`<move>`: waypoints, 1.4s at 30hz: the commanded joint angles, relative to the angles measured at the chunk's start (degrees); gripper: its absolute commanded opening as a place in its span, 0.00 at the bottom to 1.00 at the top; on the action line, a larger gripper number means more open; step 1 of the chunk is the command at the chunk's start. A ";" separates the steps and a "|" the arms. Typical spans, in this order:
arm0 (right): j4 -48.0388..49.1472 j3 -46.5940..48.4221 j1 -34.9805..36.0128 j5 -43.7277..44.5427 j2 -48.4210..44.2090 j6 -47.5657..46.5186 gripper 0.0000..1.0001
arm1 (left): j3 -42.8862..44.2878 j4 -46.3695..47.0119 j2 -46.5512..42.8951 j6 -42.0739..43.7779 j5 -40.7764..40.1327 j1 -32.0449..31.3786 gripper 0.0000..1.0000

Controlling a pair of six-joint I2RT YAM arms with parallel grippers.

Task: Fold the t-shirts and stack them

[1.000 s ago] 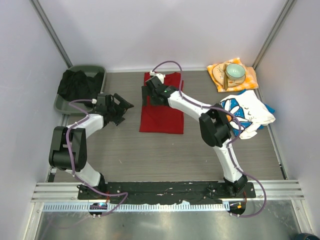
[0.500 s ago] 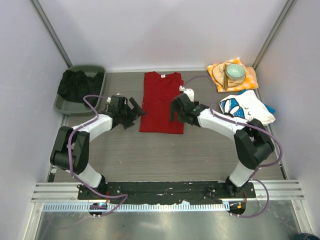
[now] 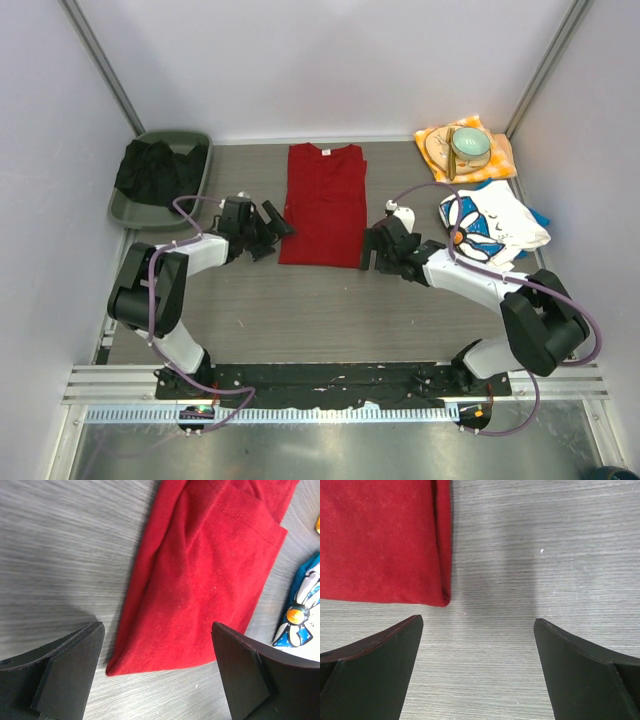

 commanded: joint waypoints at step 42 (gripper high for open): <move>9.67 -7.32 -5.71 -1.74 -4.52 9.17 0.85 | -16.53 5.52 7.68 -0.60 1.02 -5.59 0.00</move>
